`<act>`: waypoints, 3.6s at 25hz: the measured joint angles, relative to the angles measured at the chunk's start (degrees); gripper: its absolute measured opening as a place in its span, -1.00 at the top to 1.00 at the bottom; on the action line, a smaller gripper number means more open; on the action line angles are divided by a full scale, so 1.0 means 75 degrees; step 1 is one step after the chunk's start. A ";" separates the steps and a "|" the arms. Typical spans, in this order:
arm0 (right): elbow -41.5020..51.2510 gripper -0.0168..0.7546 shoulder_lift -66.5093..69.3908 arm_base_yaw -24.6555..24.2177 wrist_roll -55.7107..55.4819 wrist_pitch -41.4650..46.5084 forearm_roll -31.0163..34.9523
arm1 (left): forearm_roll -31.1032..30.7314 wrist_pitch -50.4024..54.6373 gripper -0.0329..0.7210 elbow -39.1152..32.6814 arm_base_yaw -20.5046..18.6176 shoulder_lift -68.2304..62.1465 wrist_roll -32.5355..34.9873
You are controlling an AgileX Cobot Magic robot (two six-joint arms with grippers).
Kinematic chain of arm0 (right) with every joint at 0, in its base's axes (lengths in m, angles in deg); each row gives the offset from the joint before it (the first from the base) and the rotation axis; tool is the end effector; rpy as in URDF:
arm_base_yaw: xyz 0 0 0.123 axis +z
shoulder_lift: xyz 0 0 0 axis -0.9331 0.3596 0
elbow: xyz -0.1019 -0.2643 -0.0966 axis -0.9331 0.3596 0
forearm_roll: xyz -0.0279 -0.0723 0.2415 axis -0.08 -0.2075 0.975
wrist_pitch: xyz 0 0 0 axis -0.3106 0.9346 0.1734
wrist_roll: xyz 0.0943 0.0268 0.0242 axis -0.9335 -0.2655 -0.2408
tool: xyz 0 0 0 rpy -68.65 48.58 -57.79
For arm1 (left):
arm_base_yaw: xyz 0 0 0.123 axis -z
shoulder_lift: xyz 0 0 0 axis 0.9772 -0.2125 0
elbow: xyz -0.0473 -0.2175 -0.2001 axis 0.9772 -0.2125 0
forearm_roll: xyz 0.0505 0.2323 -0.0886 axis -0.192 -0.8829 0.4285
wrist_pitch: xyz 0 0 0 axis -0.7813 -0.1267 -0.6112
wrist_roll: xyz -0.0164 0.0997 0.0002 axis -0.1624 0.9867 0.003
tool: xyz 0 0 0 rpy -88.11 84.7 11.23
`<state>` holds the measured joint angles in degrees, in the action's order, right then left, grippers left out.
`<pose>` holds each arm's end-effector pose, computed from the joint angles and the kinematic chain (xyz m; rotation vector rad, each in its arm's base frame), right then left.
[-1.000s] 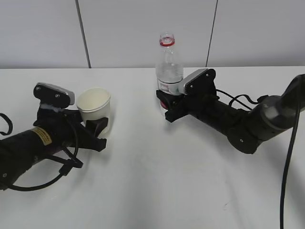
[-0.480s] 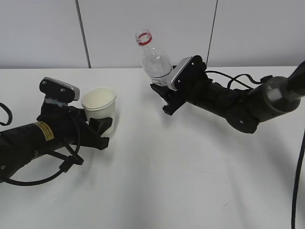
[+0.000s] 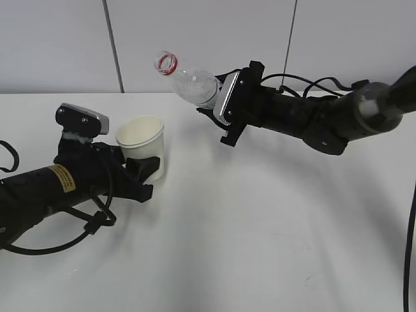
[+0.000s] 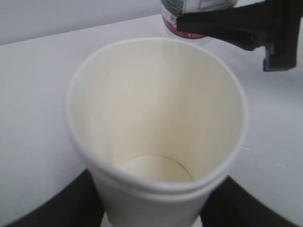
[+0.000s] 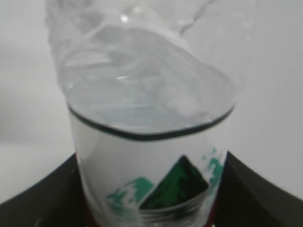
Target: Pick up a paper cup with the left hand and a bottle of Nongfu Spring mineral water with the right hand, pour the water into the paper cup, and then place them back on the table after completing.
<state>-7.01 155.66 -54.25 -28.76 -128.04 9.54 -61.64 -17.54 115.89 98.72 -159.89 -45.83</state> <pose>0.4702 0.1714 0.1463 -1.2361 1.2035 -0.0818 0.3095 -0.1460 0.1244 0.5059 1.8810 -0.5019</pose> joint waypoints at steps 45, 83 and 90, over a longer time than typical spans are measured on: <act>-0.1695 -0.28 0.0000 0.0000 0.2970 0.1372 -0.1643 | -0.0400 0.0404 -0.03 0.0000 0.0009 0.0000 -0.0024; -0.1695 -0.28 0.0000 0.0000 0.4136 0.1408 -0.1654 | -0.0109 0.0205 -0.03 0.0000 0.0009 0.0000 -0.0024; -0.1695 -0.28 0.0000 0.0000 0.4274 0.1408 -0.1654 | -0.0128 0.0222 -0.03 0.0000 0.0009 0.0000 -0.0024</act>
<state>-19.71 155.66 -54.25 3.30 -117.48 -2.86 -62.60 -15.87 115.89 98.78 -159.89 -46.01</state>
